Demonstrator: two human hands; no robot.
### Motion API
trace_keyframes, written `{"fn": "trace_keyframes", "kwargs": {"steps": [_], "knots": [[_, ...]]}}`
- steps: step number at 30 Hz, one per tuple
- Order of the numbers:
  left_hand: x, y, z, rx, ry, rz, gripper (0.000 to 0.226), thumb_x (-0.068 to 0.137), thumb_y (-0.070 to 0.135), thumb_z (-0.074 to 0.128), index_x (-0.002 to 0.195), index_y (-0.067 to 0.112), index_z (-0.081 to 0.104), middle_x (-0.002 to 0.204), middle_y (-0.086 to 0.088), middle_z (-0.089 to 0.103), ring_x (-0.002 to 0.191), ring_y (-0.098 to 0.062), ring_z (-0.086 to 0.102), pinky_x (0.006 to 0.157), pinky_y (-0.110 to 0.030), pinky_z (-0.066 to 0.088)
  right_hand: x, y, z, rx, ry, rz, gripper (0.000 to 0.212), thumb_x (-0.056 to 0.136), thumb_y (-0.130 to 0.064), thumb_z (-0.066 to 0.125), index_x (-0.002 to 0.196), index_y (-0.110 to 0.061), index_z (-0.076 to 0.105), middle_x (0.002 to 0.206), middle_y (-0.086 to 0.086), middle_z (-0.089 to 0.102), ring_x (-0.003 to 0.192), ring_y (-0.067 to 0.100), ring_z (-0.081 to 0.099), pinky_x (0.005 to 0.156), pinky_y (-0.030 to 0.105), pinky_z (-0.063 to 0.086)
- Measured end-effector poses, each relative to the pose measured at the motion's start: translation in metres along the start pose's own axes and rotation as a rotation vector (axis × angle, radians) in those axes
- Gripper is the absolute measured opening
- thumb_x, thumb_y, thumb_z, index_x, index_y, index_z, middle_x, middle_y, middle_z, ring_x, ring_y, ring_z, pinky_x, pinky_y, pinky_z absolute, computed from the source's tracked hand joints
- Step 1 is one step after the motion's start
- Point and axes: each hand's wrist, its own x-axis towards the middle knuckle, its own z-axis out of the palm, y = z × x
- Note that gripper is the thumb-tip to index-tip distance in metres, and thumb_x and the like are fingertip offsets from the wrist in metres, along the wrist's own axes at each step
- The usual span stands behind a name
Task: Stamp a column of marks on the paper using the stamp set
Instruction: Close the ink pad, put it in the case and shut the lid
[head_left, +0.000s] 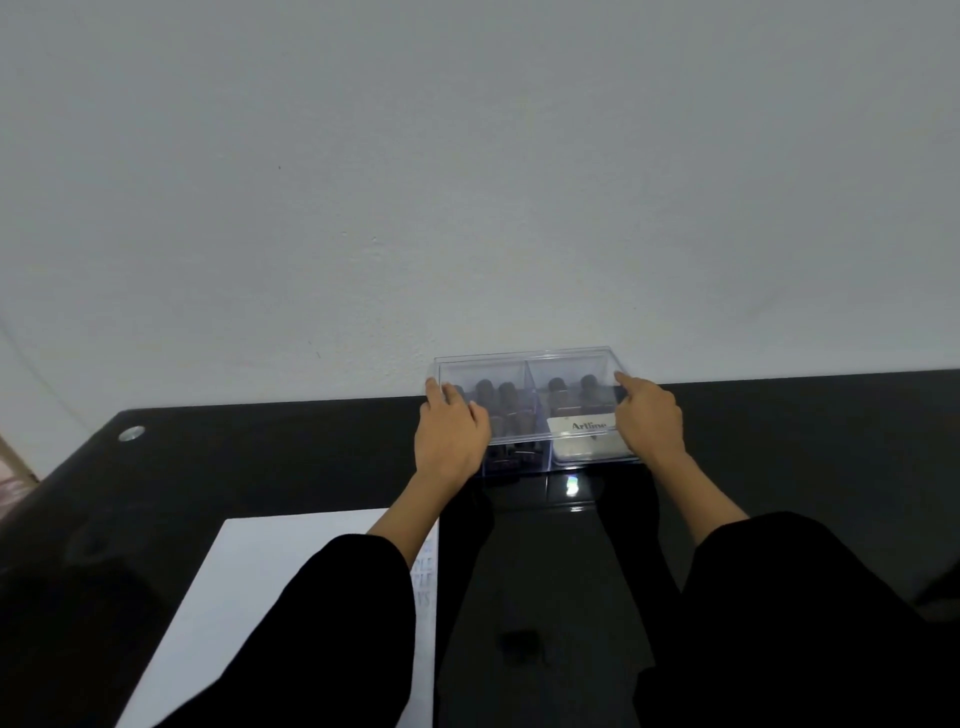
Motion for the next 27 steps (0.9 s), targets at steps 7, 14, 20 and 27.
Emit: {"fn": "trace_keyframes", "kwargs": {"steps": [7,14,20,27], "knots": [[0.002,0.0,0.001,-0.028,-0.007,0.004,0.052,0.1,0.026,0.029,0.143,-0.004,0.027,0.153,-0.019,0.014,0.12,-0.034,0.047,0.095,-0.035,0.044,0.0,0.0,0.002,-0.018,0.018,0.021,0.046,0.096,-0.006,0.034,0.14,-0.012,0.043,0.134,0.017,0.052,0.117,0.035,0.051,0.094,0.042,0.044],[-0.002,-0.006,-0.015,-0.105,-0.155,-0.001,0.059,0.1,0.037,0.03,0.148,0.007,0.014,0.157,-0.013,0.002,0.137,-0.034,0.026,0.108,-0.044,0.031,-0.002,0.0,-0.002,-0.105,0.1,0.03,0.038,0.098,-0.013,0.038,0.134,-0.016,0.049,0.138,0.012,0.046,0.125,0.031,0.04,0.09,0.044,0.045],[-0.03,-0.027,-0.05,-0.052,-0.1,0.109,0.045,0.099,0.03,0.036,0.14,0.01,0.035,0.146,-0.01,0.034,0.131,-0.026,0.036,0.103,-0.04,0.037,-0.058,-0.034,0.0,-0.036,0.307,-0.083,0.037,0.088,-0.008,0.054,0.123,-0.019,0.059,0.134,0.009,0.048,0.124,0.028,0.039,0.102,0.046,0.036],[-0.091,-0.062,-0.091,-0.036,-0.136,0.014,0.046,0.098,0.025,0.043,0.141,0.012,0.036,0.148,-0.008,0.034,0.134,-0.024,0.035,0.109,-0.039,0.035,-0.149,-0.089,0.013,0.021,0.128,-0.132,0.04,0.088,-0.012,0.054,0.126,-0.022,0.055,0.135,0.006,0.044,0.128,0.024,0.034,0.108,0.041,0.03]]}}
